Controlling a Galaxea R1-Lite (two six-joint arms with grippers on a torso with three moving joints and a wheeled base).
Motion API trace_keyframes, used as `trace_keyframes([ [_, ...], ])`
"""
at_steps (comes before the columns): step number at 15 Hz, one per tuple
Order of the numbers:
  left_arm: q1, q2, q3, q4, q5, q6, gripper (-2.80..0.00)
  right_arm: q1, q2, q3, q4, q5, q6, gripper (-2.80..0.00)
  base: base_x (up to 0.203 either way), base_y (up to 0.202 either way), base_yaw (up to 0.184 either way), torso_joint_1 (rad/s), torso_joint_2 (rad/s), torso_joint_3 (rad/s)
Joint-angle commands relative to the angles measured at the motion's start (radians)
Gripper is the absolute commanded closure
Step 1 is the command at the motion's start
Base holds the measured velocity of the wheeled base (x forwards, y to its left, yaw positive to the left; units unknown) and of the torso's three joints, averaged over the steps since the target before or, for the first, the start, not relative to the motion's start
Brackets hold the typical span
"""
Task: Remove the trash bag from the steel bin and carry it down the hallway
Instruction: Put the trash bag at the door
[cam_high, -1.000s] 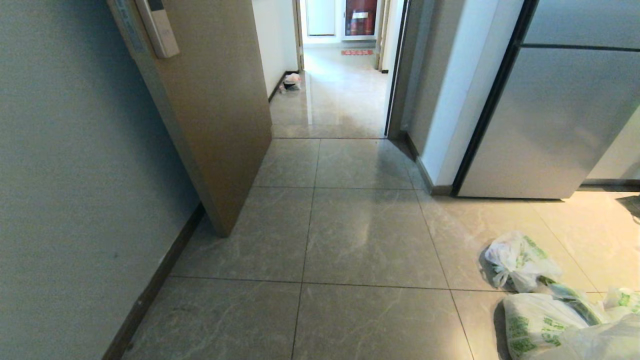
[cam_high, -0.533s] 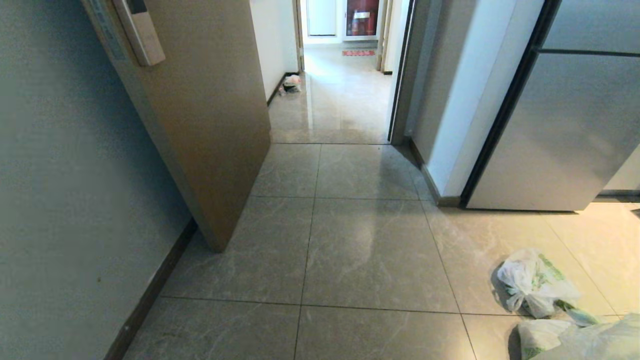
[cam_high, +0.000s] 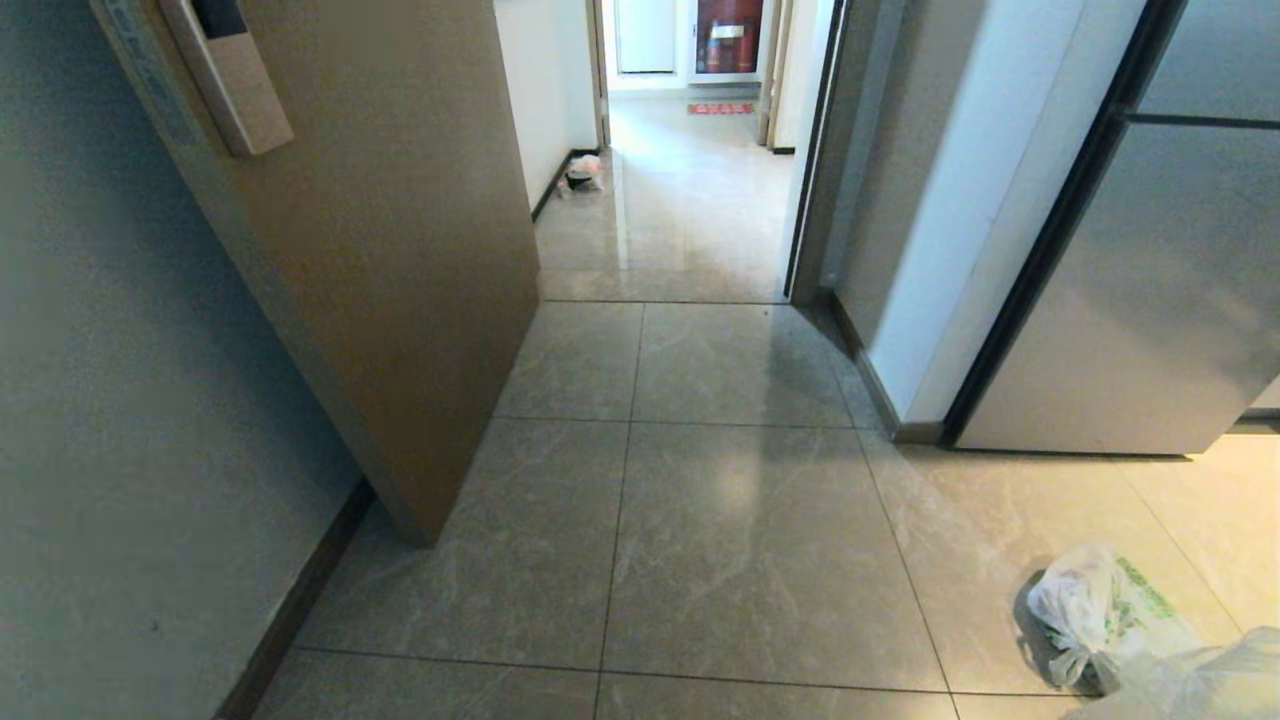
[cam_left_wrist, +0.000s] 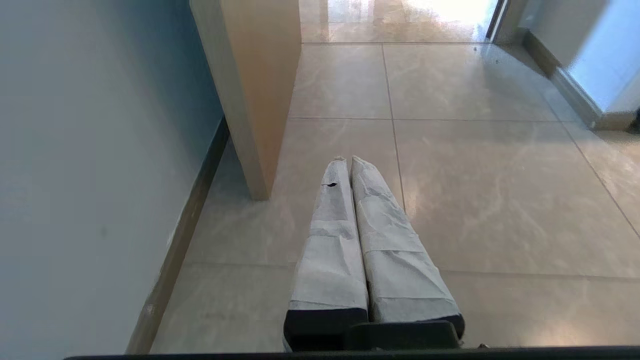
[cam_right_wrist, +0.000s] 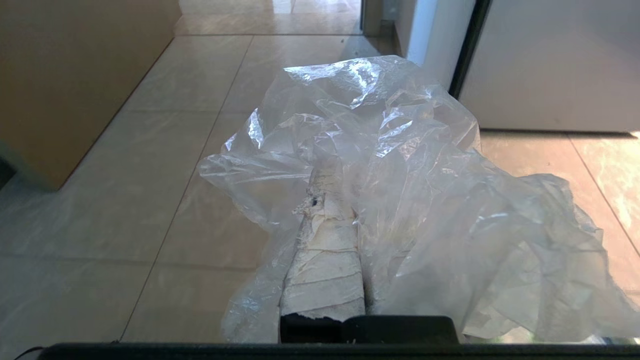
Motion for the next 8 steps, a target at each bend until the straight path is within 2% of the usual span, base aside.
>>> trace_keyframes([
  [1,0.000,0.000,0.000,0.000,0.000,0.000,0.00,0.000,0.000,0.002,-0.002,0.000,-0.001,0.00,0.192,0.000,0.000,-0.001,0.00,0.004],
  [8,0.000,0.000,0.000,0.000,0.000,0.000,0.00,0.000,0.000,0.002,0.000,0.000,0.001,0.00,0.192,0.000,0.002,0.003,0.00,0.001],
])
